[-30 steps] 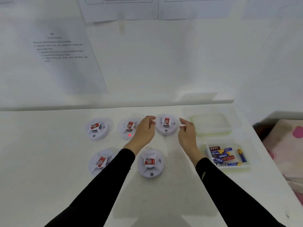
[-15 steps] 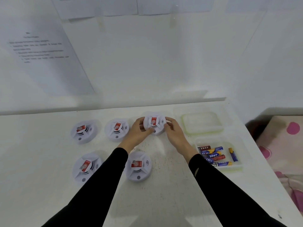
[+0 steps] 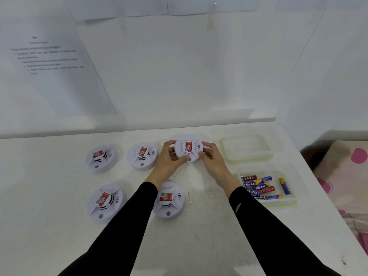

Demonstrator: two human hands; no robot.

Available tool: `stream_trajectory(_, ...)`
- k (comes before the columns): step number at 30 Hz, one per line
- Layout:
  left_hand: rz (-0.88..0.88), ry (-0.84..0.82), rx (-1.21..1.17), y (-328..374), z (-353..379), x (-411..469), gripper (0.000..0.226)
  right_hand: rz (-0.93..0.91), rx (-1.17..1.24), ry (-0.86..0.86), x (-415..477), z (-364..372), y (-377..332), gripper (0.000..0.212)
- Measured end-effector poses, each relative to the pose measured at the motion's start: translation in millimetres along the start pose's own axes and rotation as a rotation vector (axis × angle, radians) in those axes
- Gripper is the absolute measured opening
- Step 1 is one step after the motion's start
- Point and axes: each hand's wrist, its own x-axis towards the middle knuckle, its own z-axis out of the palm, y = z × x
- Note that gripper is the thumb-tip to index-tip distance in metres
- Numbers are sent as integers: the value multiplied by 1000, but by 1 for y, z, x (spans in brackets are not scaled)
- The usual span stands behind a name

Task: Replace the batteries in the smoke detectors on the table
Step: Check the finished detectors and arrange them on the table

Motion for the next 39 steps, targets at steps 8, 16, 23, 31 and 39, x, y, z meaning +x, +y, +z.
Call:
stream_trajectory(8,16,0,-27,-3,1,1,61,40,61,-7,3,-3,0,27)
stream_trajectory(16,10,3,-37,-5,1,1,63,35,56,-17,4,-4,1,28)
stream_trajectory(23,19,6,-55,-4,1,1,61,32,55,-13,3,-5,1,28)
stream_trajectory(31,20,7,-65,-5,1,-1,60,32,46,-13,3,-4,0,28)
stream_trajectory(39,17,6,-64,-5,2,0,61,22,44,-19,3,-5,0,29)
